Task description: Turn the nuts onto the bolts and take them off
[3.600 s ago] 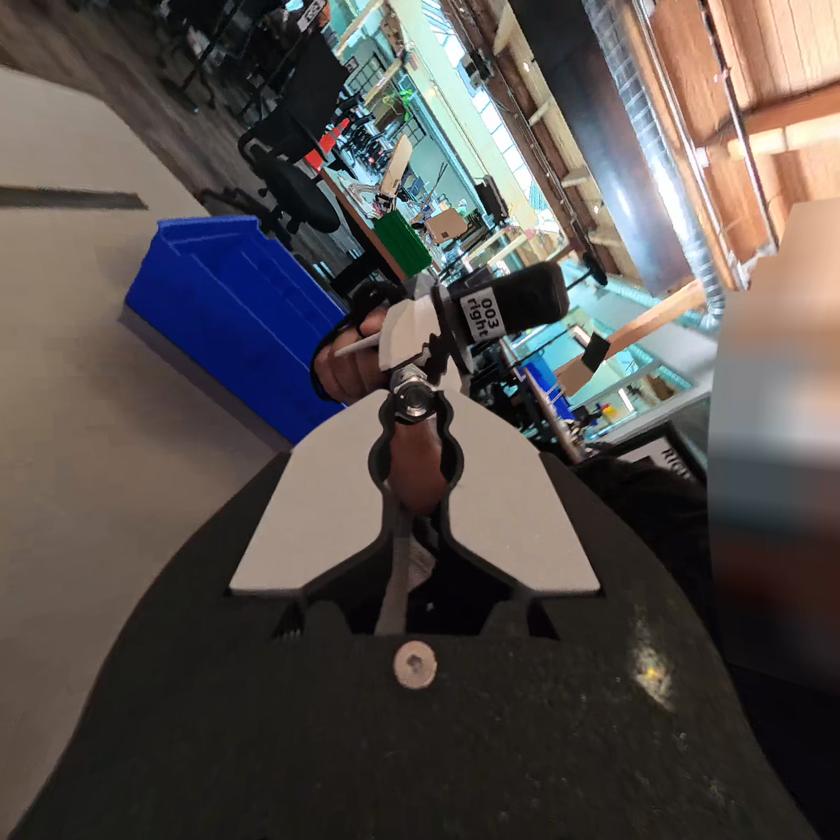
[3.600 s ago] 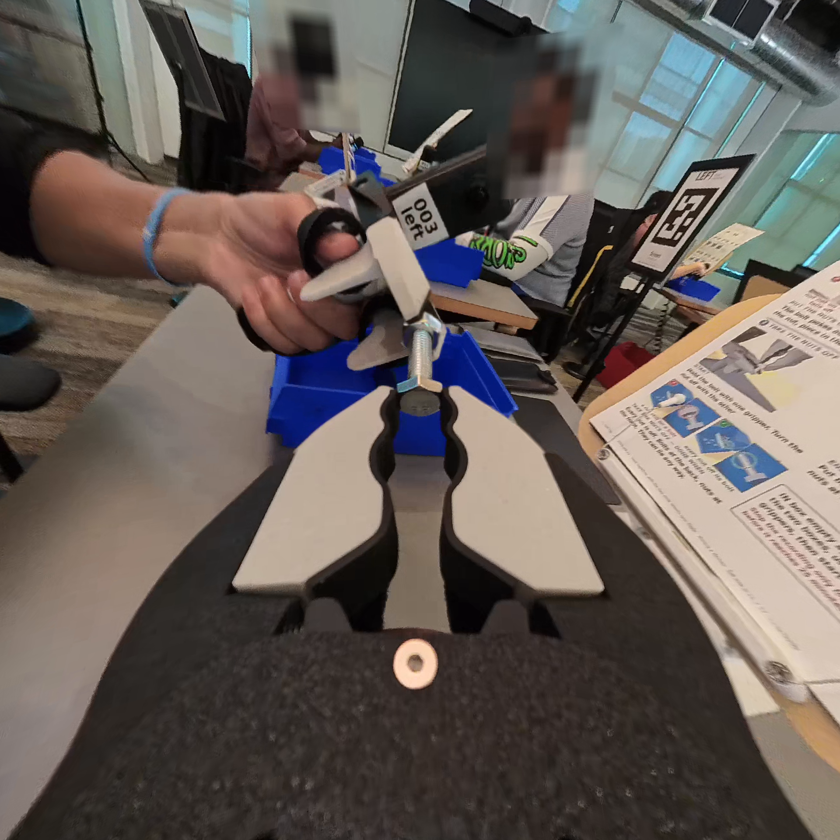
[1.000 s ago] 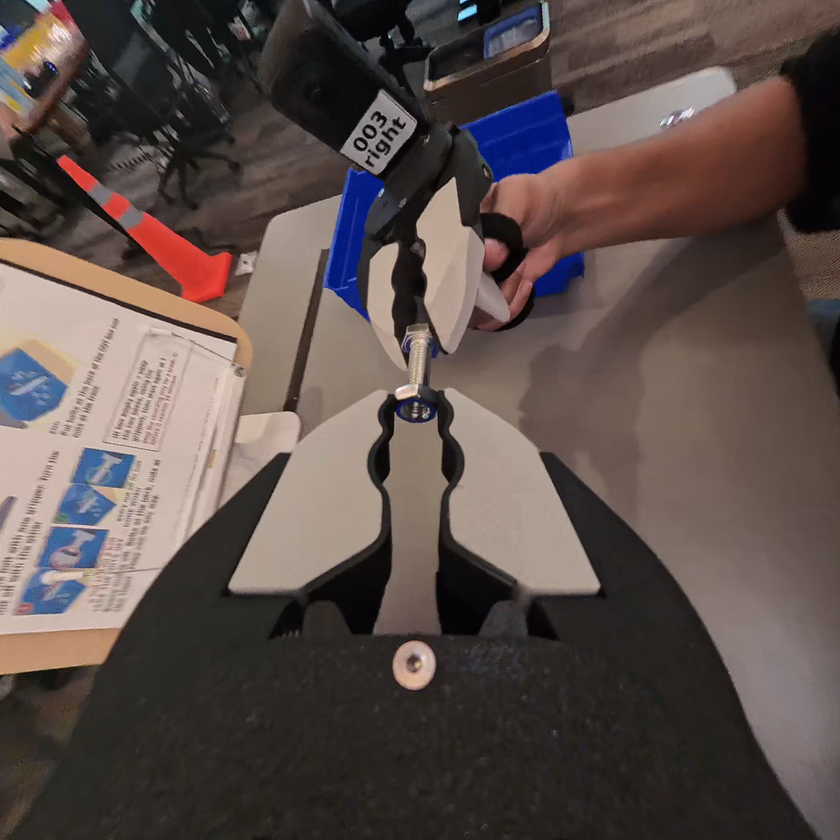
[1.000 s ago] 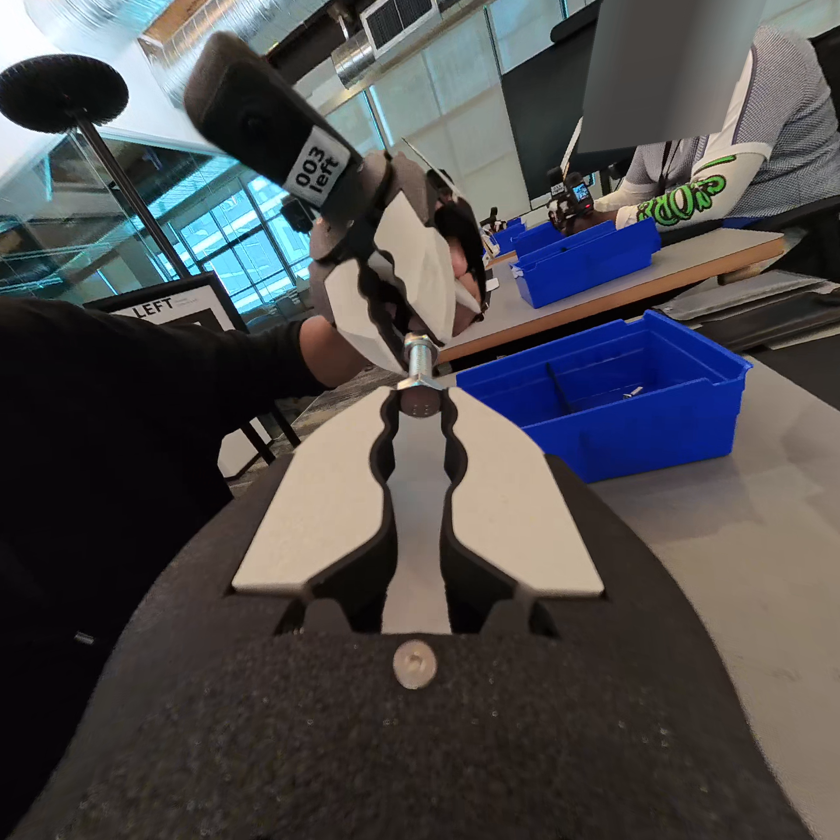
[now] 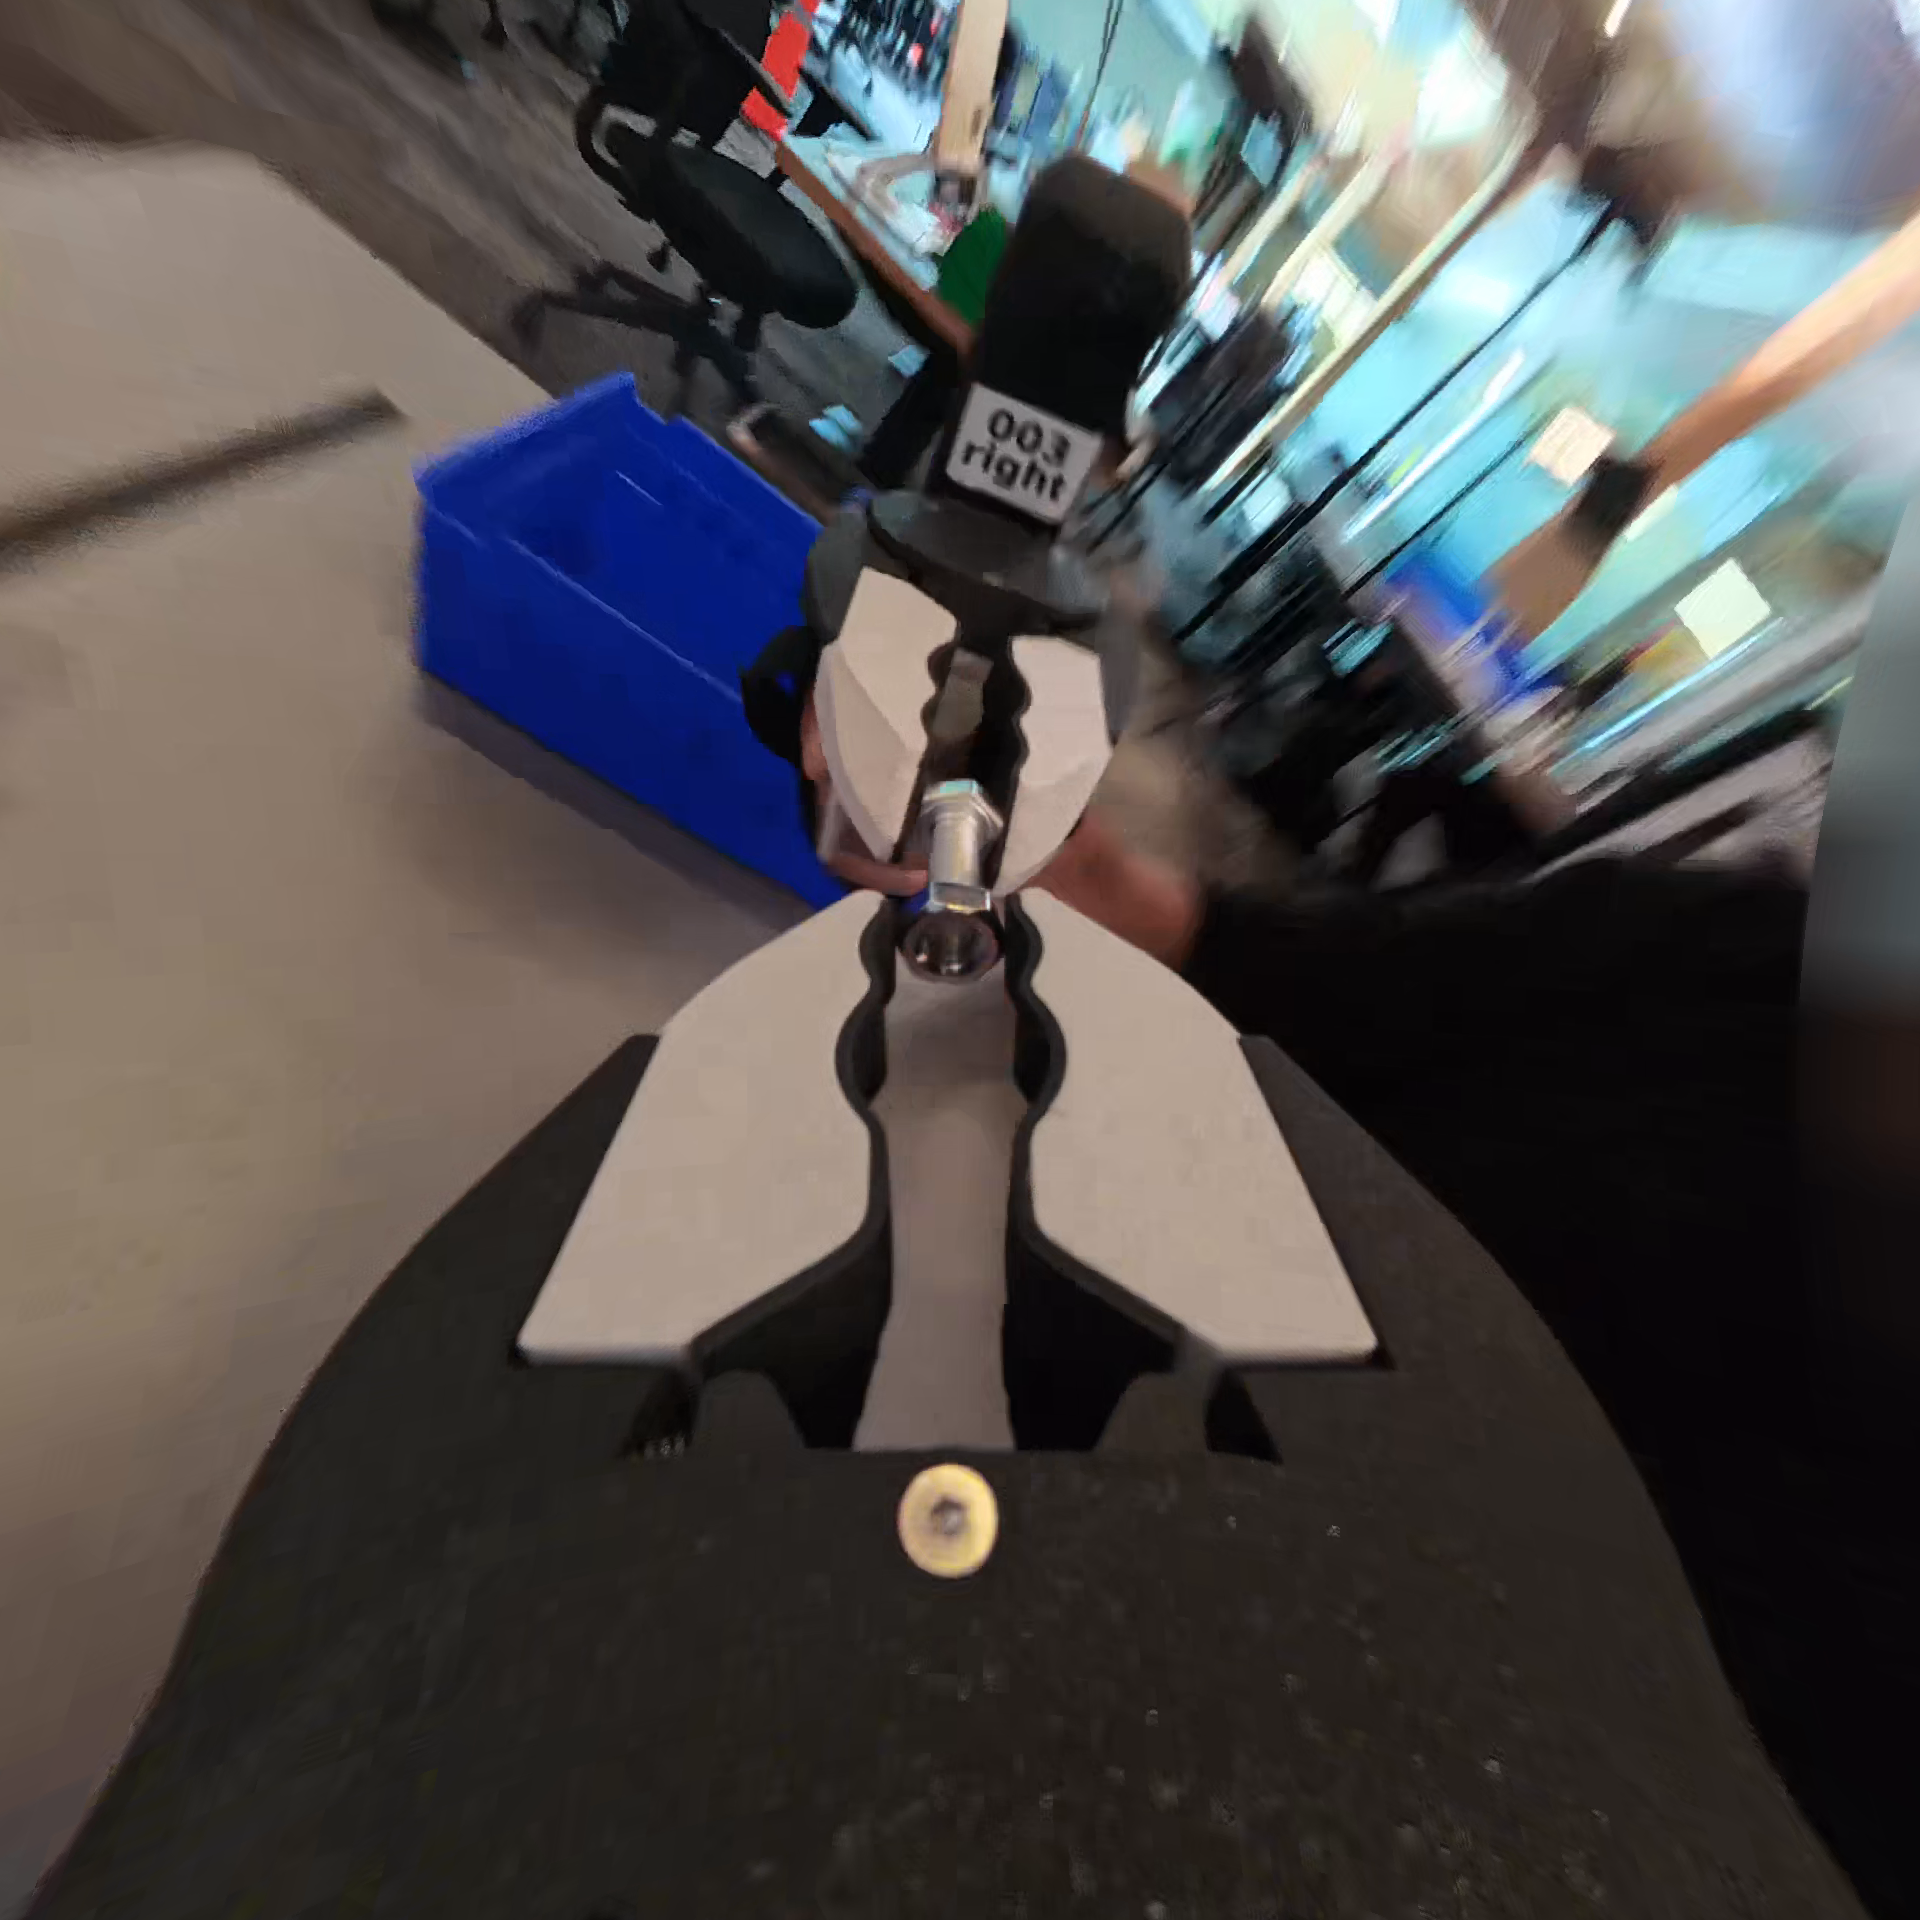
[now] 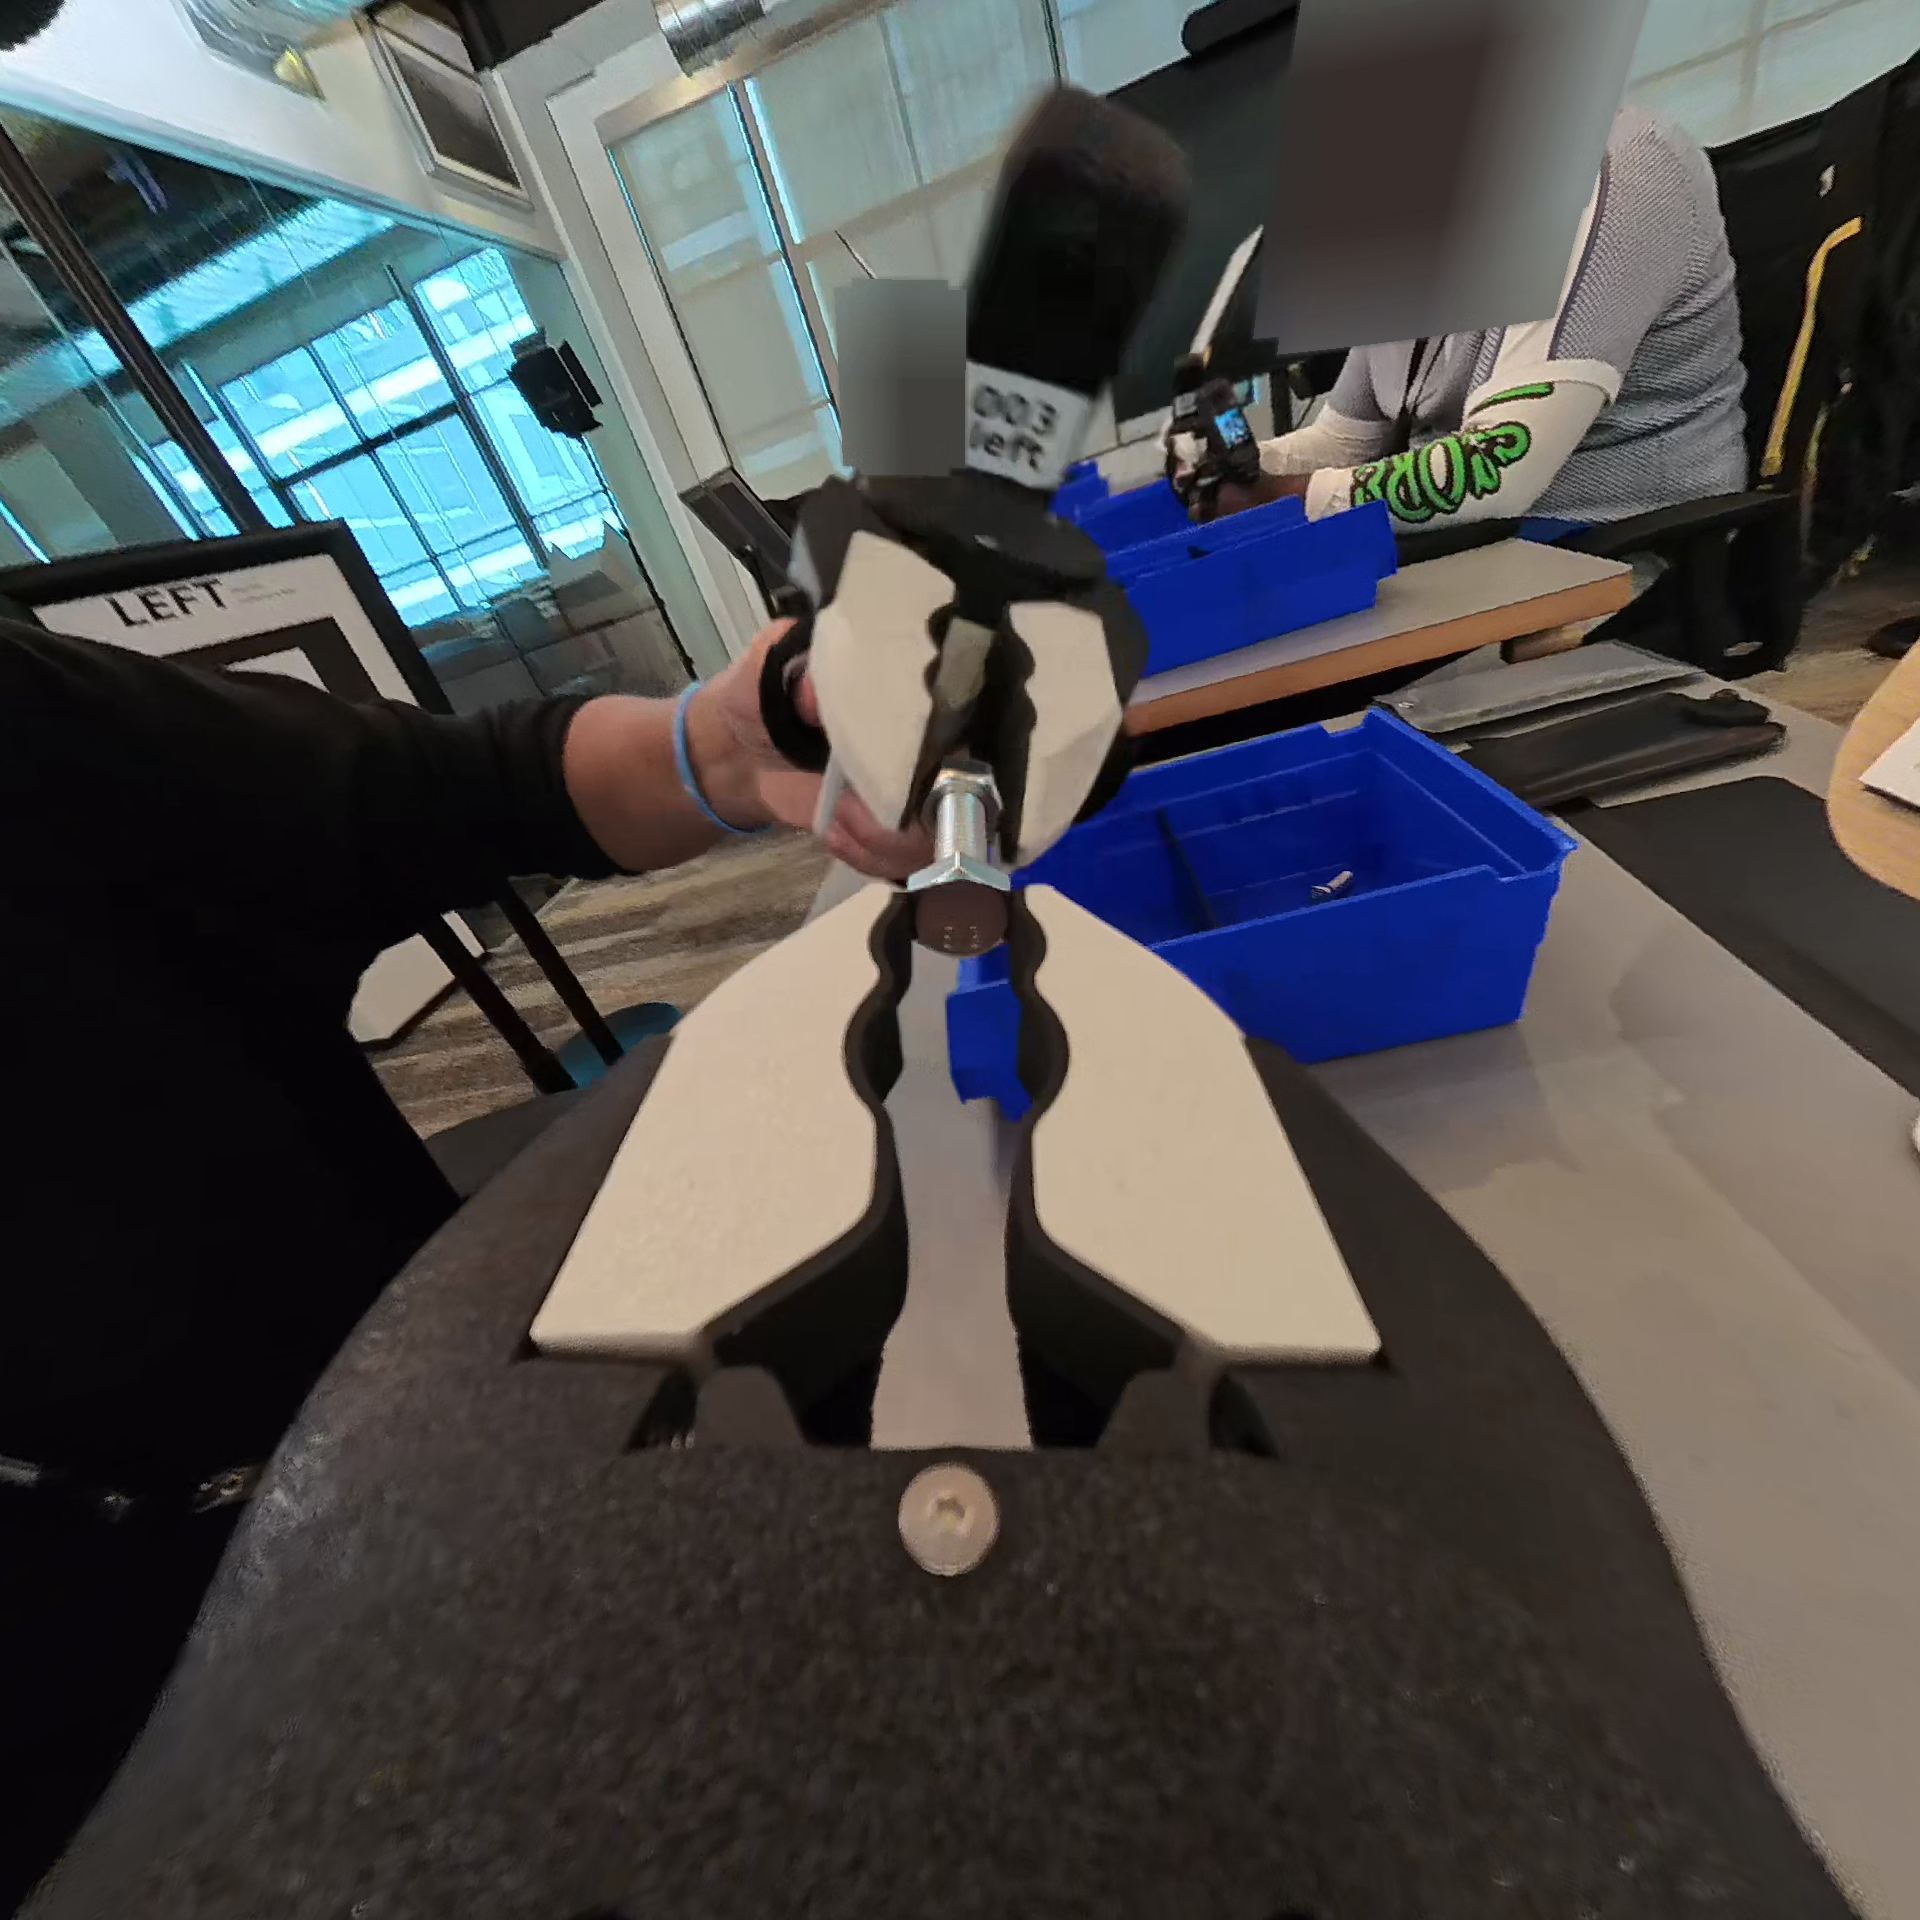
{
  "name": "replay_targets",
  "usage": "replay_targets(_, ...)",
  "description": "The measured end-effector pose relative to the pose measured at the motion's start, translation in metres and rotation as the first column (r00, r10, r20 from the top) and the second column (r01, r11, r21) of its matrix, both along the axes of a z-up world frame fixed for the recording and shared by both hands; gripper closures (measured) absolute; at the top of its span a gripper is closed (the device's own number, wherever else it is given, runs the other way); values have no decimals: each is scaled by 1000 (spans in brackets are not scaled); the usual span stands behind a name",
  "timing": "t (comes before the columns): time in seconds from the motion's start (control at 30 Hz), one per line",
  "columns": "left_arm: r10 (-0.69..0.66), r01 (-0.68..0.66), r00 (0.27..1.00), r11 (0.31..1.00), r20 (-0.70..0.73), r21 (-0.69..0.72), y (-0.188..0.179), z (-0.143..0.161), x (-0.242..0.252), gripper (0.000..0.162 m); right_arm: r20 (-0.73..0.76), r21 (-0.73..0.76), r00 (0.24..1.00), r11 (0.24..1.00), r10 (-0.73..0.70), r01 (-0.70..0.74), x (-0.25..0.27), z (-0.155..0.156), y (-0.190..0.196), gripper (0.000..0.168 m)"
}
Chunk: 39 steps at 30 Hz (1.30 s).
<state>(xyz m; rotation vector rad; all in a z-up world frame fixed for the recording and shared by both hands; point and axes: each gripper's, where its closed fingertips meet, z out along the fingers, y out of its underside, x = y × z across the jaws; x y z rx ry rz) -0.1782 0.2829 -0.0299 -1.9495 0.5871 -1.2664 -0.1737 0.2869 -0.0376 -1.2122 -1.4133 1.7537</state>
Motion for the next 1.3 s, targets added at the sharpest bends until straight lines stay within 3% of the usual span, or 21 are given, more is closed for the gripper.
replay_targets(0.07,26,53,963,958,-269,281,-1,-3,0,143,-9,-46,1000,999,20,-21,0,1,-1,151)
replay_targets(0.13,121,156,861,861,-493,485,1,-7,-2,143,-17,-94,999,995,38,-40,0,1,0,150)
replay_targets(0.2,226,258,759,756,-610,601,4,-7,-4,143,-28,-138,998,989,54,-57,0,2,1,150)
replay_targets(0.27,261,278,718,743,-645,609,7,-7,-5,143,-35,-160,998,985,60,-65,0,2,2,150)
replay_targets(0.37,181,209,802,807,-569,552,2,3,-1,130,-35,-157,998,986,52,-57,1,3,5,150)
replay_targets(0.43,122,126,885,866,-449,483,-4,13,0,92,-39,-162,998,985,50,-55,3,4,7,151)
replay_targets(0.53,70,-13,979,959,-194,283,-6,19,-4,81,-46,-156,998,986,48,-54,5,7,9,151)
replay_targets(0.63,55,-55,997,998,54,5,-1,12,-9,86,-52,-146,997,988,49,-57,6,8,9,151)
replay_targets(0.73,97,-19,949,967,301,-253,8,10,-16,95,-30,-106,999,994,34,-37,5,5,7,151)
replay_targets(0.87,135,43,914,905,383,-423,12,-5,-17,99,0,-66,1000,998,11,-11,1,0,6,151)
replay_targets(1.03,115,74,923,883,368,-463,4,-9,-7,104,24,-48,1000,999,-11,12,-2,-7,9,151)
replay_targets(1.13,135,60,915,886,380,-459,6,-7,-10,146,24,-49,1000,999,-6,7,-3,-7,8,151)
replay_targets(1.3,78,25,949,947,305,-320,4,-3,-4,146,6,-87,1000,996,16,-15,0,-1,6,151)
